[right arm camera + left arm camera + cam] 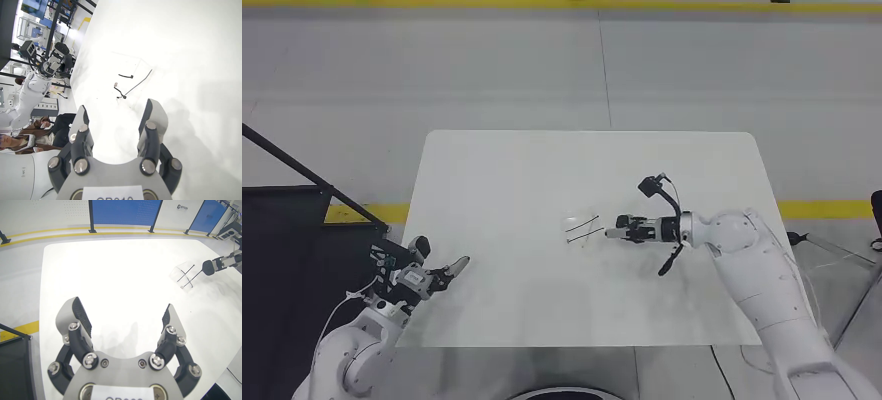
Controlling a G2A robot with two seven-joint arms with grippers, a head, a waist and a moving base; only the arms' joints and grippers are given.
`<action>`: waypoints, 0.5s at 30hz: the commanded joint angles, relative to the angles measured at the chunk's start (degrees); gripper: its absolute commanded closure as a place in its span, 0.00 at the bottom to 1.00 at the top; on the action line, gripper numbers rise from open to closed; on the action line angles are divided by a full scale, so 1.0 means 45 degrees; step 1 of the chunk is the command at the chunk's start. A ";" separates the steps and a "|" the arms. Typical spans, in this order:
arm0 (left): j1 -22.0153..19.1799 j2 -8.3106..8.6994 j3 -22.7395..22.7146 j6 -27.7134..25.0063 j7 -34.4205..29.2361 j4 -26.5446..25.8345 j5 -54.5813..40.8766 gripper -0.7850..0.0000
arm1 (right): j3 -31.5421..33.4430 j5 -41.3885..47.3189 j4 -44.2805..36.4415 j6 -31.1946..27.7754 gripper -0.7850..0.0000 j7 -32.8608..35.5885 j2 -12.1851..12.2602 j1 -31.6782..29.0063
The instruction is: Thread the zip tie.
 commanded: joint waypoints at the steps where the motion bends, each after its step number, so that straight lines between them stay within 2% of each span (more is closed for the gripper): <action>1: 0.0000 0.0000 0.0000 0.0000 0.0000 0.0000 0.0000 0.00 | -0.0147 0.0067 0.0223 0.0045 0.52 0.0012 -0.0038 0.0163; 15: 0.0000 0.0000 0.0000 0.0000 0.0000 0.0000 0.0000 0.00 | -0.1101 0.0679 0.1787 0.0378 0.62 0.0046 -0.0386 0.1224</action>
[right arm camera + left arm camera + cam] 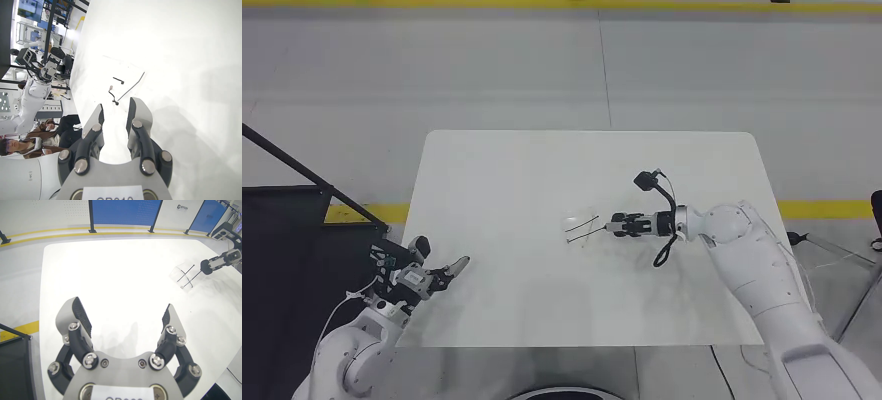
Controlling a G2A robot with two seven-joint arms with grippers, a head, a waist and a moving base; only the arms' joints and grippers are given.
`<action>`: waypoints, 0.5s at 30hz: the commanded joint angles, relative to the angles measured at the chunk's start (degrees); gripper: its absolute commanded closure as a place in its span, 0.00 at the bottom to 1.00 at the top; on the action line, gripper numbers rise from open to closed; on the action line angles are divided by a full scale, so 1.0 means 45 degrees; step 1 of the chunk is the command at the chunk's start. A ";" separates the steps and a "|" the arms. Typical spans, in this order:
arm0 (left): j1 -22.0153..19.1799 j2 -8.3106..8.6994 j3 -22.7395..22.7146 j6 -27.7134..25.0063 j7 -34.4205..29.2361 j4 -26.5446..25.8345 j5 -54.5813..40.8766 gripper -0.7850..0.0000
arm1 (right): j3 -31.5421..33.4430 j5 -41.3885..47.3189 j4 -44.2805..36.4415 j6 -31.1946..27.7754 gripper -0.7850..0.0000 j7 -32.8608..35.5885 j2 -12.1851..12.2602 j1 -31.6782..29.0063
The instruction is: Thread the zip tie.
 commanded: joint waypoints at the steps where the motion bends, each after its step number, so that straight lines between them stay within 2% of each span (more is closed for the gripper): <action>1: 0.0000 0.0000 0.0000 0.0000 0.0000 0.0000 0.0000 0.00 | -0.0122 0.0124 0.0227 -0.0020 0.62 0.0036 -0.0055 0.0130; 15: 0.0000 0.0000 0.0000 0.0000 0.0000 0.0000 0.0000 0.00 | -0.0913 0.0636 0.1427 -0.0154 0.65 0.0196 -0.0445 0.0887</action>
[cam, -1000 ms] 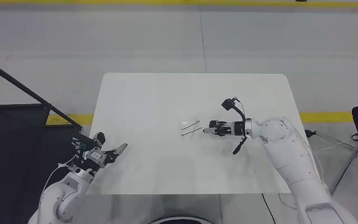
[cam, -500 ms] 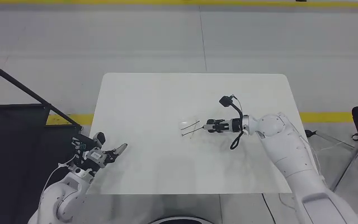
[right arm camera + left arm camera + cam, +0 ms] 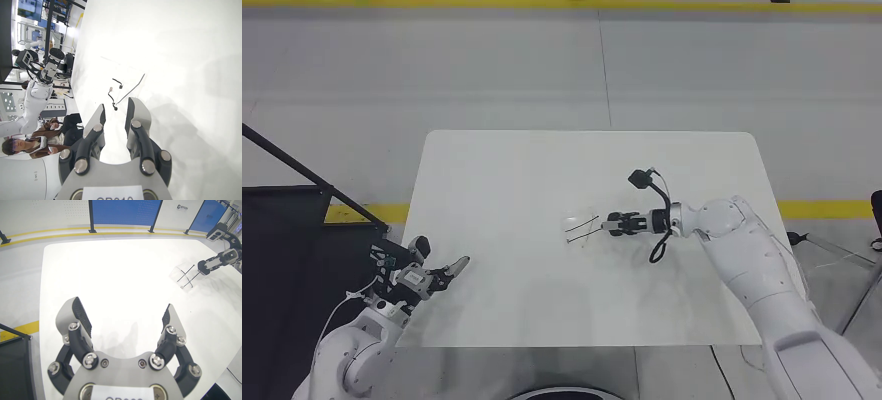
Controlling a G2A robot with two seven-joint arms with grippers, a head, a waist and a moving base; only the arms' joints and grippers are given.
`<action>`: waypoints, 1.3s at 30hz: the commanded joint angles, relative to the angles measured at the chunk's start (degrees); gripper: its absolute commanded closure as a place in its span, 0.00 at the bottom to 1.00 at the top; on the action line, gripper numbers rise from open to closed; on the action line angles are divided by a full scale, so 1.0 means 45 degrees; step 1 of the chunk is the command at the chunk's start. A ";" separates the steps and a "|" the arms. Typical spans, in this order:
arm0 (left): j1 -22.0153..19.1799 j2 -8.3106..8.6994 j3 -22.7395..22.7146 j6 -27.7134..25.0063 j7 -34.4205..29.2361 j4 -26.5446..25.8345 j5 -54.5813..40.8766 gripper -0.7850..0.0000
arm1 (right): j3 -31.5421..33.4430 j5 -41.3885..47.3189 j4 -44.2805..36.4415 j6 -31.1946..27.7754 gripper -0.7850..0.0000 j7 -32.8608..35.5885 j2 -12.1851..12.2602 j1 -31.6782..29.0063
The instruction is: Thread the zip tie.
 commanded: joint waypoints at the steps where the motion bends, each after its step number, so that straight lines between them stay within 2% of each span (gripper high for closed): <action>1: 0.0000 0.0000 0.0000 0.0000 0.0000 0.0000 0.0000 0.00 | -0.0078 0.0064 0.0141 -0.0024 0.65 0.0029 -0.0043 0.0074; 5: 0.0000 0.0000 0.0000 0.0000 0.0000 0.0000 0.0000 0.00 | -0.0229 0.0134 0.0376 -0.0107 0.67 0.0050 -0.0122 0.0213; 8: 0.0000 0.0000 0.0000 0.0000 0.0000 0.0000 0.0000 0.00 | -0.0315 0.0179 0.0527 -0.0161 0.74 0.0061 -0.0168 0.0295; 11: 0.0000 0.0000 0.0000 0.0000 0.0000 0.0000 0.0000 0.00 | -0.0387 0.0241 0.0650 -0.0221 0.76 0.0071 -0.0209 0.0356; 22: 0.0000 0.0000 0.0000 0.0000 0.0000 0.0000 0.0000 0.00 | -0.0620 0.0431 0.1000 -0.0372 0.78 0.0142 -0.0339 0.0524; 25: 0.0000 0.0000 0.0000 0.0000 0.0000 0.0000 0.0000 0.00 | -0.0676 0.0442 0.1074 -0.0410 0.84 0.0135 -0.0368 0.0563; 27: 0.0000 0.0000 0.0000 0.0000 0.0000 0.0000 0.0000 0.00 | -0.0707 0.0461 0.1119 -0.0440 0.98 0.0141 -0.0384 0.0584; 28: 0.0000 0.0000 0.0000 0.0000 0.0000 0.0000 0.0000 0.00 | -0.0719 0.0483 0.1143 -0.0454 1.00 0.0154 -0.0392 0.0595; 39: 0.0000 0.0000 0.0000 0.0000 0.0000 0.0000 0.0000 0.00 | -0.0707 0.0766 0.1206 -0.0743 1.00 0.0013 -0.0345 0.0583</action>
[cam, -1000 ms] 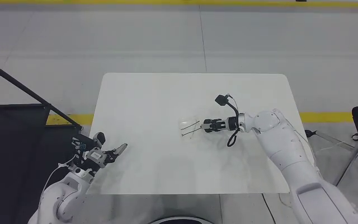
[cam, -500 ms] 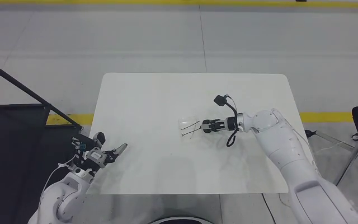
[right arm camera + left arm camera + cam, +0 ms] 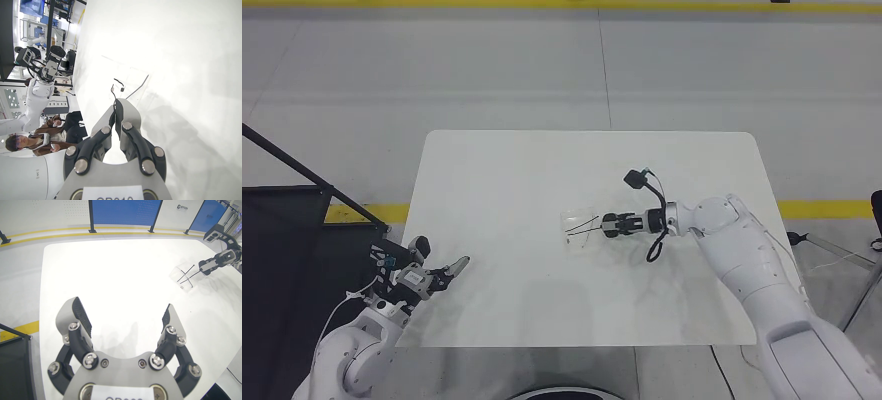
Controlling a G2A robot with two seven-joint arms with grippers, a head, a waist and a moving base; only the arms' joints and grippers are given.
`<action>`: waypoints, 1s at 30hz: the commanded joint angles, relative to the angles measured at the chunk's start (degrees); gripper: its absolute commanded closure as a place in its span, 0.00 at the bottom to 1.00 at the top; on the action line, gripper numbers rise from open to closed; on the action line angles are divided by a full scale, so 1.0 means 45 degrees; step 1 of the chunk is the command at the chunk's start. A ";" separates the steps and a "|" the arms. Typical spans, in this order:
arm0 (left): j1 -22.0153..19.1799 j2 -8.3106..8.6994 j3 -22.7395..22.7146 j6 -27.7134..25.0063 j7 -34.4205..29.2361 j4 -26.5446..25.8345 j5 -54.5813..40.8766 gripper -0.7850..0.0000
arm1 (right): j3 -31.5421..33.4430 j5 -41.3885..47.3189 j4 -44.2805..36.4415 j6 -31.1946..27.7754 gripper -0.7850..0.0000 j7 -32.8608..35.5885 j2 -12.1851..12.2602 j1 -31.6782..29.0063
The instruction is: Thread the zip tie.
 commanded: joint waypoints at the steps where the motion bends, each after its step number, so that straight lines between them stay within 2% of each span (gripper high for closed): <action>1: 0.0000 0.0000 0.0000 0.0000 0.0000 0.0000 0.0000 0.00 | 0.0050 0.0069 -0.0073 -0.0111 1.00 -0.0111 0.0072 -0.0050; 11: -0.0186 0.0001 -0.0046 0.0113 -0.0160 0.0065 -0.0249 0.00 | 0.0481 0.0182 -0.1535 -0.0478 1.00 -0.0476 0.0952 -0.0821; 16: -0.0278 0.0062 -0.0270 -0.0607 0.0023 0.0089 -0.0157 0.00 | 0.0881 0.0186 -0.2978 -0.0752 1.00 -0.0751 0.1594 -0.1530; 21: -0.0118 0.0137 -0.0460 -0.1647 0.0875 0.0245 0.0587 0.00 | 0.1409 -0.0056 -0.5144 -0.0919 1.00 -0.0917 0.2374 -0.2434; 30: 0.0083 0.0196 -0.0670 -0.2733 0.2122 0.0468 0.0764 0.00 | 0.1912 -0.0708 -0.9638 -0.0785 1.00 -0.0783 0.3729 -0.4155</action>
